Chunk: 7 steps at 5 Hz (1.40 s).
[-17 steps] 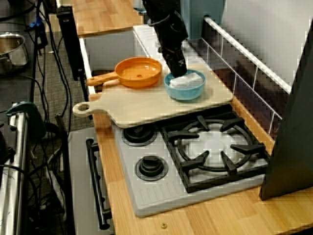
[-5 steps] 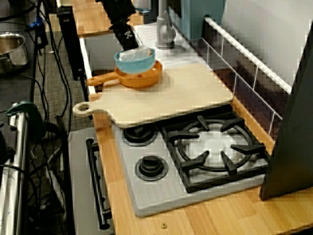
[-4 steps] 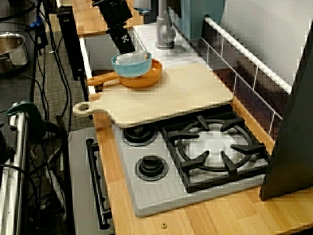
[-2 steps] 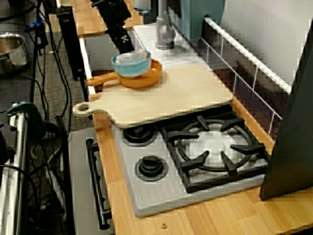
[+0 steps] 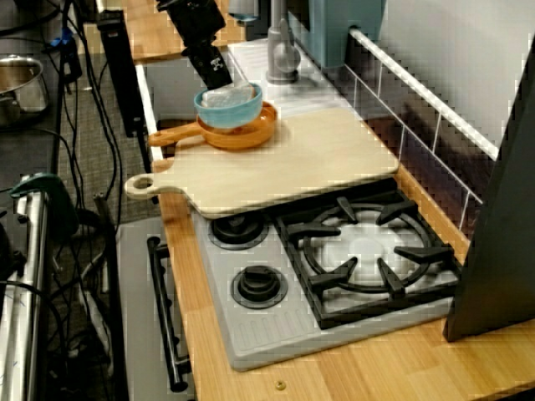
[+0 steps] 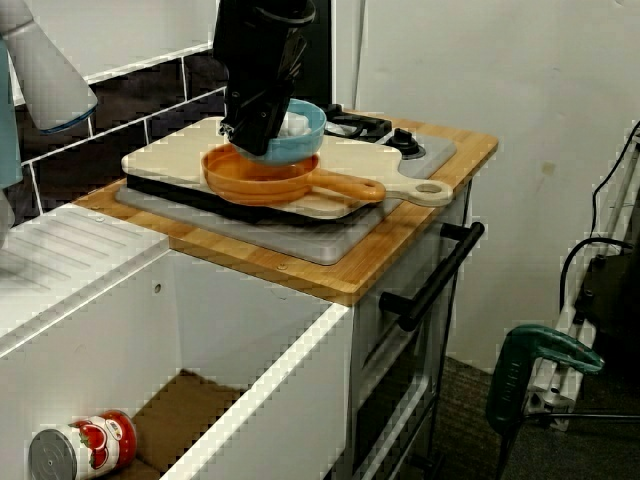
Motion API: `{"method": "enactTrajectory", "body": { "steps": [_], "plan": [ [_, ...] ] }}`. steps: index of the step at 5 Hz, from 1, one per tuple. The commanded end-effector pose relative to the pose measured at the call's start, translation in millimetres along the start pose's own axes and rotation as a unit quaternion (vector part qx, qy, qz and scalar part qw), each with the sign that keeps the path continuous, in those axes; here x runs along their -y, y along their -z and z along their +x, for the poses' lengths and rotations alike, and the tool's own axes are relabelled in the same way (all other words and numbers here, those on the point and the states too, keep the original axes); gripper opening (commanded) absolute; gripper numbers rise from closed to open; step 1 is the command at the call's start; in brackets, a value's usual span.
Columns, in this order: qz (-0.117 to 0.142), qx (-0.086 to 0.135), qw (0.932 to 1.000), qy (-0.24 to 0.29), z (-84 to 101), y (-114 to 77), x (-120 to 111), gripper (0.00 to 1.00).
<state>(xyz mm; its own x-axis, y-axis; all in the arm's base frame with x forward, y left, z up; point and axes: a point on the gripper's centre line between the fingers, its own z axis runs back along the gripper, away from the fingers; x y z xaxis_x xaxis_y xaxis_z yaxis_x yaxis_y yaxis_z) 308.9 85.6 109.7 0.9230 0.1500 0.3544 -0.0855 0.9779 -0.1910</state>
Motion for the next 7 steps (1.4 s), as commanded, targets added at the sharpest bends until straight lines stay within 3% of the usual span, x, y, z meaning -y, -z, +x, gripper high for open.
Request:
{"method": "enactTrajectory", "body": {
  "steps": [1, 2, 3, 7],
  "plan": [
    [0.016, 0.011, 0.9998, 0.002, 8.8, 1.7, -6, 0.00],
    [0.026, 0.008, 0.9996, -0.005, 11.3, 6.1, -8, 0.00],
    [0.023, 0.003, 0.9997, -0.006, 13.8, 7.7, -10, 1.00],
    [-0.016, 0.008, 0.9998, 0.005, 24.2, -14.9, 1, 1.00]
  ]
}}
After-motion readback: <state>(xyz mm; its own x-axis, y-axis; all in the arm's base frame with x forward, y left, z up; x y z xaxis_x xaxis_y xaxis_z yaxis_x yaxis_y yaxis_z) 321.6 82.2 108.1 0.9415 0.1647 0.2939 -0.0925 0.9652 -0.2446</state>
